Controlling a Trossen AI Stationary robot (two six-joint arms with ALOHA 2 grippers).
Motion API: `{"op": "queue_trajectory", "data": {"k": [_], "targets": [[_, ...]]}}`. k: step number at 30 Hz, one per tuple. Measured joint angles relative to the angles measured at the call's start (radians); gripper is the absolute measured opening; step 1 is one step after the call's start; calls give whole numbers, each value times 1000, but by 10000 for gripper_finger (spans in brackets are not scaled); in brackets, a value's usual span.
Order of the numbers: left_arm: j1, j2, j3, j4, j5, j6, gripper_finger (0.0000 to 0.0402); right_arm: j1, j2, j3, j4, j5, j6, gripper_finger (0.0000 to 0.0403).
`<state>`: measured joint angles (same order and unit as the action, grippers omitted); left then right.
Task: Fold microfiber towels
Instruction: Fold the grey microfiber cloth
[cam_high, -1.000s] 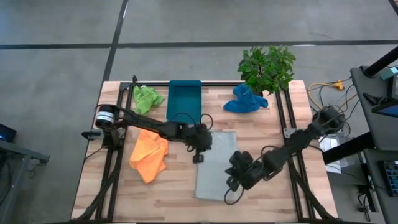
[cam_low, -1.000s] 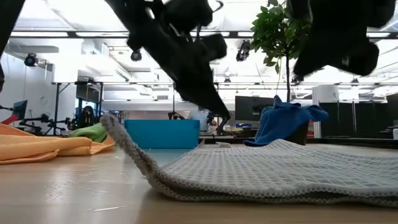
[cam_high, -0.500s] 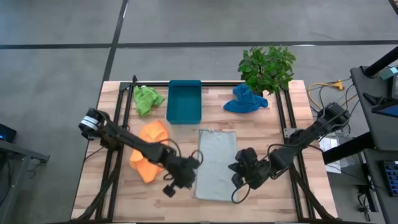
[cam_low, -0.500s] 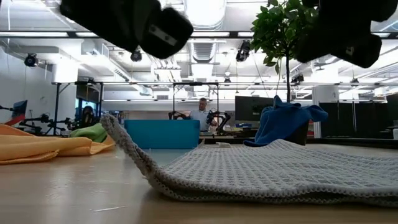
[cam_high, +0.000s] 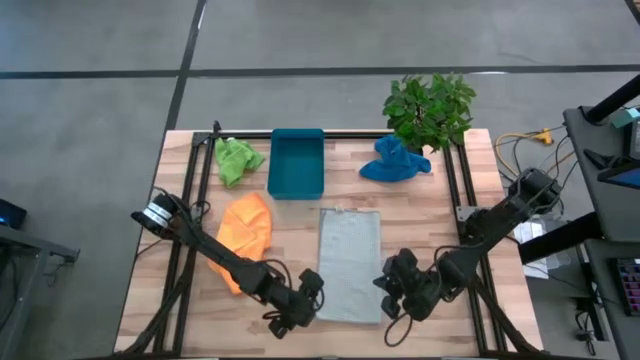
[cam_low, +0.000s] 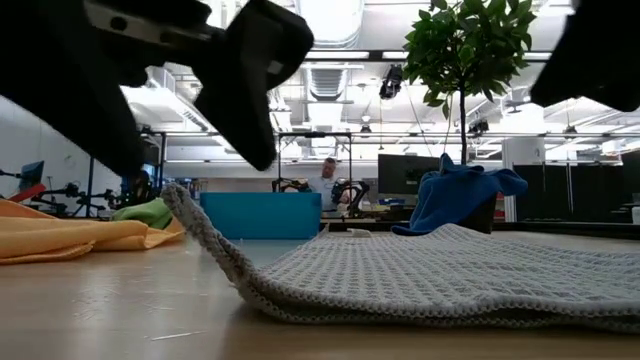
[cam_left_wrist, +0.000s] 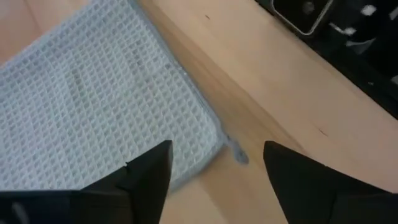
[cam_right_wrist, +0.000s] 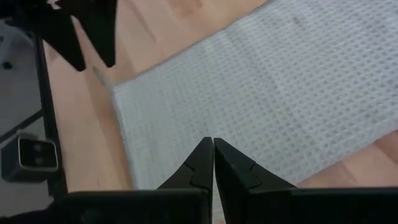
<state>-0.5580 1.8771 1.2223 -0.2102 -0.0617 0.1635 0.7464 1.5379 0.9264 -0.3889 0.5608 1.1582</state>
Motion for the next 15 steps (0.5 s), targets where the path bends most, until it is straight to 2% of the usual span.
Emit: {"op": "queue_trajectory", "data": {"k": [10, 15], "targets": [[2, 120, 82, -10, 2, -9, 247, 56, 3, -1, -4, 1, 26, 8], [21, 155, 88, -9, 43, -104, 239, 73, 3, -1, -5, 1, 39, 8]]}}
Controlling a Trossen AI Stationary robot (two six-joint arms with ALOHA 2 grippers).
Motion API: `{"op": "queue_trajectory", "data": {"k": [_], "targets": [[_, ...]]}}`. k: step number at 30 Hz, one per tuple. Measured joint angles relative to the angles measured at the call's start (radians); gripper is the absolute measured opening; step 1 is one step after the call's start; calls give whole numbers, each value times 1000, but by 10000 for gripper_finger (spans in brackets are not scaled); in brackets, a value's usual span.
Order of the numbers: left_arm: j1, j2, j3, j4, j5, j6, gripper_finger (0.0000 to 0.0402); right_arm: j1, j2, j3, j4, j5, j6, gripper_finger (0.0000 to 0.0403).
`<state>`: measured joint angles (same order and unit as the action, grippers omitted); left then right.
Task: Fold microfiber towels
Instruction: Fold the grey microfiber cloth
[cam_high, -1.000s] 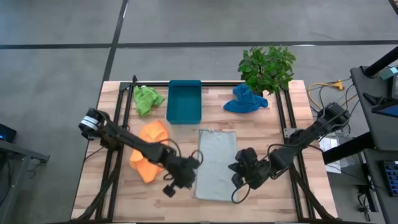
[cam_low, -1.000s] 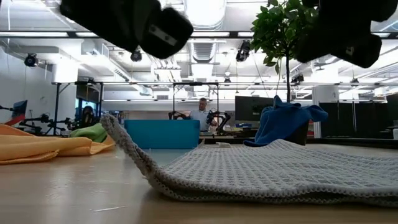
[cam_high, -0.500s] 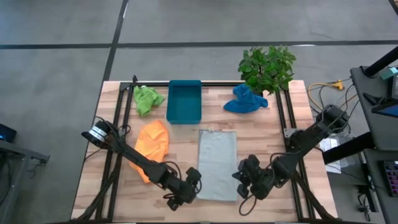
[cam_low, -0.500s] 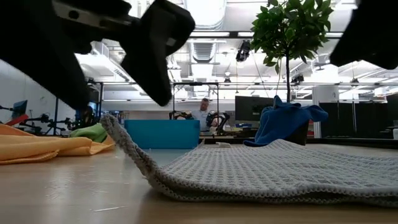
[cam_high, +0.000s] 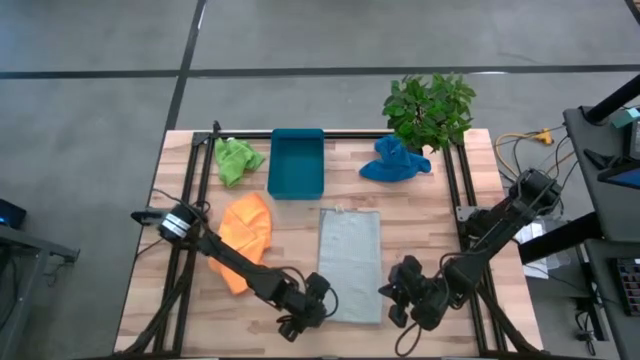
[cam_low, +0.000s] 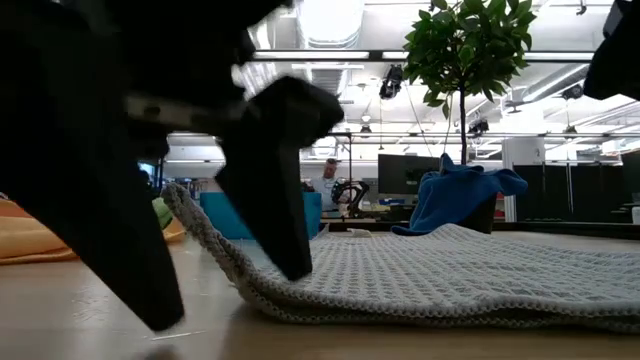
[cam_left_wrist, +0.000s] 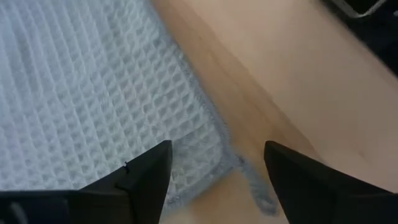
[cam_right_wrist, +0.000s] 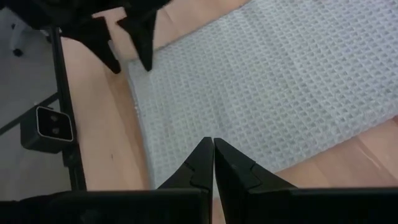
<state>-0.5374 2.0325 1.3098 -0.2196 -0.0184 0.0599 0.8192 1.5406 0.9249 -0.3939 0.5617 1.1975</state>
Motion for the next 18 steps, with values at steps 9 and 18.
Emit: {"op": "queue_trajectory", "data": {"k": [9, 18], "targets": [[6, 30, 2, 9, 21, -59, 126, 5, 0, -3, 0, 8, 6, 8], [8, 30, 1, 0, -4, -49, 8, 15, 2, -18, 20, 8, -50, 9]]}}
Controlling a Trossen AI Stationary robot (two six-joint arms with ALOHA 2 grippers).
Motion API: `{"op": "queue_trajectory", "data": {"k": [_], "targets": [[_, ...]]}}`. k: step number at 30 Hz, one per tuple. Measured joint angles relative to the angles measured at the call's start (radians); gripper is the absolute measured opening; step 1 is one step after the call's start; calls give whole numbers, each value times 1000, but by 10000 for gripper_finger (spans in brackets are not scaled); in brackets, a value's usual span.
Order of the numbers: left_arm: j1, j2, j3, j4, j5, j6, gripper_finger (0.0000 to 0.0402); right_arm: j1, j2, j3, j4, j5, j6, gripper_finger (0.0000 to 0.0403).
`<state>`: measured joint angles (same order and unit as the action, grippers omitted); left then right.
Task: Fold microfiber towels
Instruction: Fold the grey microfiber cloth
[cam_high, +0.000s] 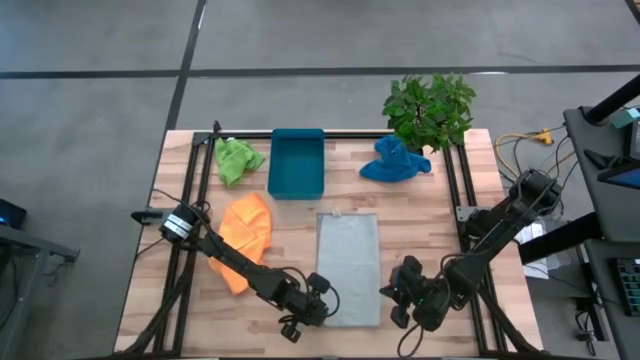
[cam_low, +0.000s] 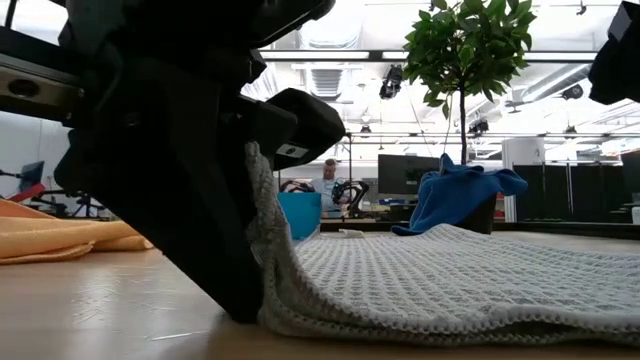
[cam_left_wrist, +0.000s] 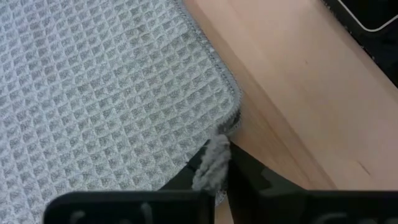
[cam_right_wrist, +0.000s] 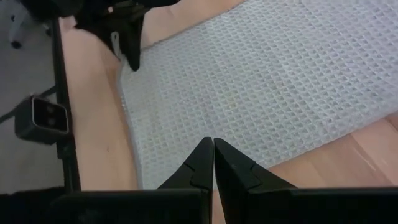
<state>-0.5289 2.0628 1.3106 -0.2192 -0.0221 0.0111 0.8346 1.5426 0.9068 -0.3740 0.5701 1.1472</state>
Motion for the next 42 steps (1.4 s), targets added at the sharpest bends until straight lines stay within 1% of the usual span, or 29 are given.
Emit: {"op": "queue_trajectory", "data": {"k": [2, 3, 4, 6, 9, 11, 14, 17, 20, 23, 27, 30, 32, 34, 39, 40, 42], "targets": [[2, -1, 0, -1, -2, 2, 11, 6, 12, -10, 49, -5, -58, 11], [4, -1, 0, -1, -2, 2, 11, 8, 19, -16, 85, -25, -101, 15], [4, -1, -1, -1, -1, 3, 12, 8, 30, -22, 129, -55, -149, 21], [5, -1, -1, -1, 0, 17, 12, 8, 61, -26, 234, -152, -251, 38], [5, -1, -1, -2, 0, 29, 12, 8, 129, -22, 312, -249, -402, 79], [5, -1, -1, -2, 0, 29, 12, 12, 178, 1, 319, -279, -511, 113], [6, -1, -1, -2, 5, 30, 12, 12, 239, 34, 320, -282, -642, 162], [6, -1, -2, -2, 12, 29, 12, 11, 287, 71, 283, -282, -757, 198], [6, -2, -2, -2, 18, 29, 12, 11, 322, 105, 225, -288, -808, 217], [7, -2, -2, -2, 22, 28, 12, 12, 352, 118, 178, -294, -814, 220], [7, -2, -4, -1, 29, 23, 12, 12, 375, 125, 148, -290, -814, 211], [7, -2, -5, 0, 33, 23, 12, 13, 385, 125, 148, -290, -813, 190], [7, -2, -5, 0, 33, 23, 12, 13, 387, 126, 148, -289, -813, 166], [7, -2, -6, 0, 35, 26, 9, 14, 388, 126, 148, -290, -813, 133], [7, -2, -6, 0, 38, 56, 3, 13, 383, 122, 142, -282, -796, 34], [7, -2, -6, 0, 38, 56, 2, 12, 379, 122, 142, -281, -795, 22], [7, -2, -6, 0, 39, 56, 1, 10, 371, 120, 143, -281, -792, 15]]}}
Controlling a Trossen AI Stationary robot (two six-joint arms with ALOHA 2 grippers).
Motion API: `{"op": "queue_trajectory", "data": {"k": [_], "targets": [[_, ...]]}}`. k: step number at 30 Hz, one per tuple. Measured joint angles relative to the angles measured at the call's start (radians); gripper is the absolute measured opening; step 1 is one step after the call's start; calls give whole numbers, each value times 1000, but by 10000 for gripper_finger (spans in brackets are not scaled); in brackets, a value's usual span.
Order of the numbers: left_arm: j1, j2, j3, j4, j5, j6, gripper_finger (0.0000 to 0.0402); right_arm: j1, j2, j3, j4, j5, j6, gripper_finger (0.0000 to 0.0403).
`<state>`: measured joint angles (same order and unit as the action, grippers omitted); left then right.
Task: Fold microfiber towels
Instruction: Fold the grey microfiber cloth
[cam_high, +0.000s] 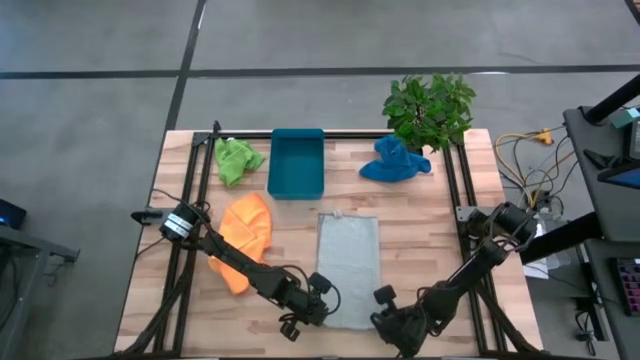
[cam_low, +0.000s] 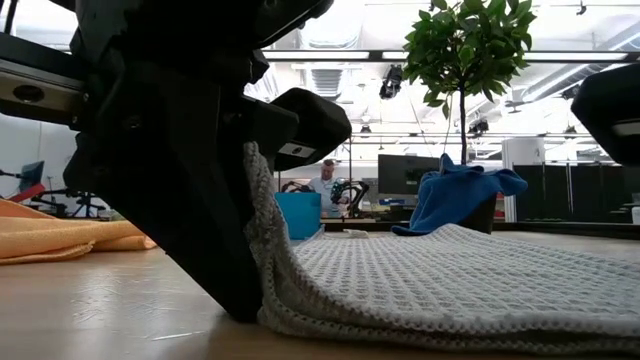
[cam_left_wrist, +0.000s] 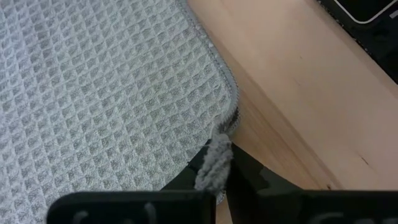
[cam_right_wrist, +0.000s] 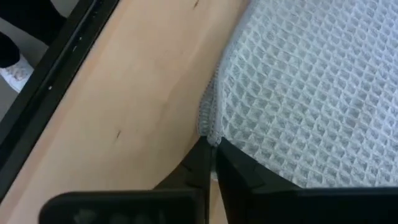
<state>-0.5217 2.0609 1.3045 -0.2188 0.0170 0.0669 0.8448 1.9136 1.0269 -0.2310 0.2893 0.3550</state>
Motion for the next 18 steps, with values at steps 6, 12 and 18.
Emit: {"op": "queue_trajectory", "data": {"k": [6, 12, 18], "targets": [[0, -15, -2, -3, 0, 1, 1, -3, -32, -6, -17, 1, 8, 13], [6, -43, -7, -29, -6, -4, 0, -3, -72, -6, -9, -5, 45, 12], [11, -50, 1, -12, 127, -63, 0, -3, -117, -5, 23, -91, 83, 12]]}}
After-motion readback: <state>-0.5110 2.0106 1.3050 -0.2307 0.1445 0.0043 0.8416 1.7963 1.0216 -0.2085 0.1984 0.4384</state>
